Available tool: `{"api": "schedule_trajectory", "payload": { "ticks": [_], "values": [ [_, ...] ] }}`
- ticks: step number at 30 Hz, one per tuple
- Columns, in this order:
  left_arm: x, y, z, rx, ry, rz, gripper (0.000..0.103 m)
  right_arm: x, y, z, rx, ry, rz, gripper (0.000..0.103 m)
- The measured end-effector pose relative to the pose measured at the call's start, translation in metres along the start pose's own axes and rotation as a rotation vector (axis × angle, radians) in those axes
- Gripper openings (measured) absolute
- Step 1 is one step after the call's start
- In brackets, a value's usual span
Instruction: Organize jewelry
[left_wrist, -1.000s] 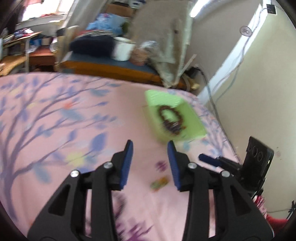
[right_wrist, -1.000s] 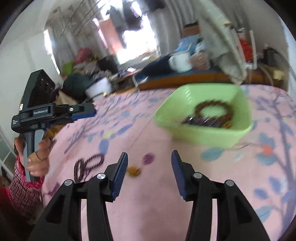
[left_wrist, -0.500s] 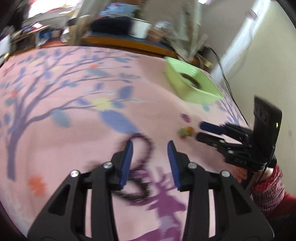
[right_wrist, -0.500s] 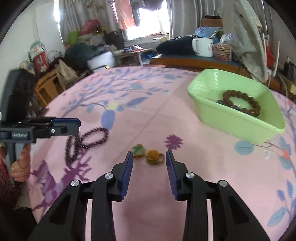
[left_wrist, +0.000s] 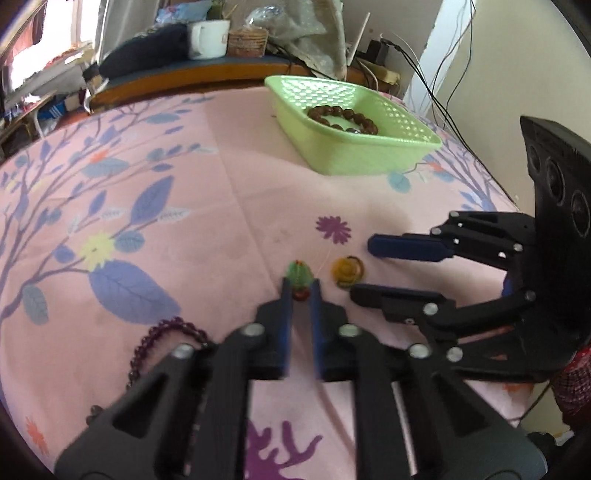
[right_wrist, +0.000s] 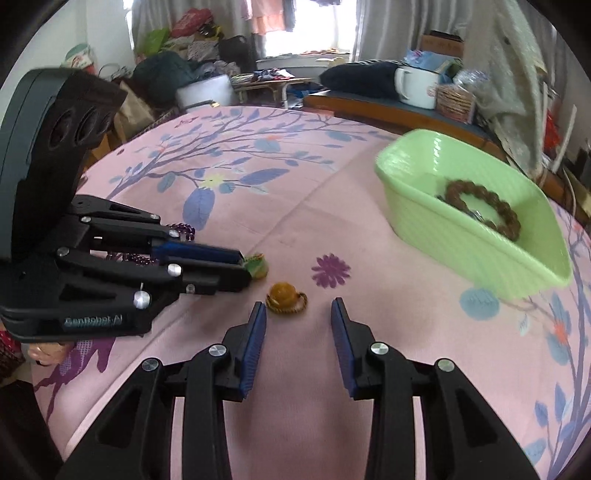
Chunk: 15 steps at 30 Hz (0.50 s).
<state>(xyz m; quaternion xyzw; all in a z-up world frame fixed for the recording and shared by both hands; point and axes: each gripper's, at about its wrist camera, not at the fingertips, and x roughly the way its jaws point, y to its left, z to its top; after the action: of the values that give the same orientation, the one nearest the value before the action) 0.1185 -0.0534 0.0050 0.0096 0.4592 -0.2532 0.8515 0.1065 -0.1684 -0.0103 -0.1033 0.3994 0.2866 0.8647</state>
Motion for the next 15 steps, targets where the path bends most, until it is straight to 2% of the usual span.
{"api": "schedule_trajectory", "payload": {
  "ticks": [2,4,8,15],
  "values": [
    [-0.005,0.006,-0.001,-0.021,-0.006,0.004,0.004,0.004,0.006,0.004,-0.045,0.006,0.004,0.007],
    [-0.008,0.009,-0.005,-0.025,-0.008,0.019,0.002,0.006,0.009,0.005,-0.064,0.006,0.027,0.0],
    [-0.013,0.013,-0.014,-0.04,0.001,0.032,0.002,0.002,0.011,0.004,-0.074,-0.001,0.069,0.0],
    [-0.018,0.001,-0.002,-0.018,0.0,0.082,0.002,-0.027,-0.01,-0.009,0.023,-0.083,0.064,0.0]
  ]
}}
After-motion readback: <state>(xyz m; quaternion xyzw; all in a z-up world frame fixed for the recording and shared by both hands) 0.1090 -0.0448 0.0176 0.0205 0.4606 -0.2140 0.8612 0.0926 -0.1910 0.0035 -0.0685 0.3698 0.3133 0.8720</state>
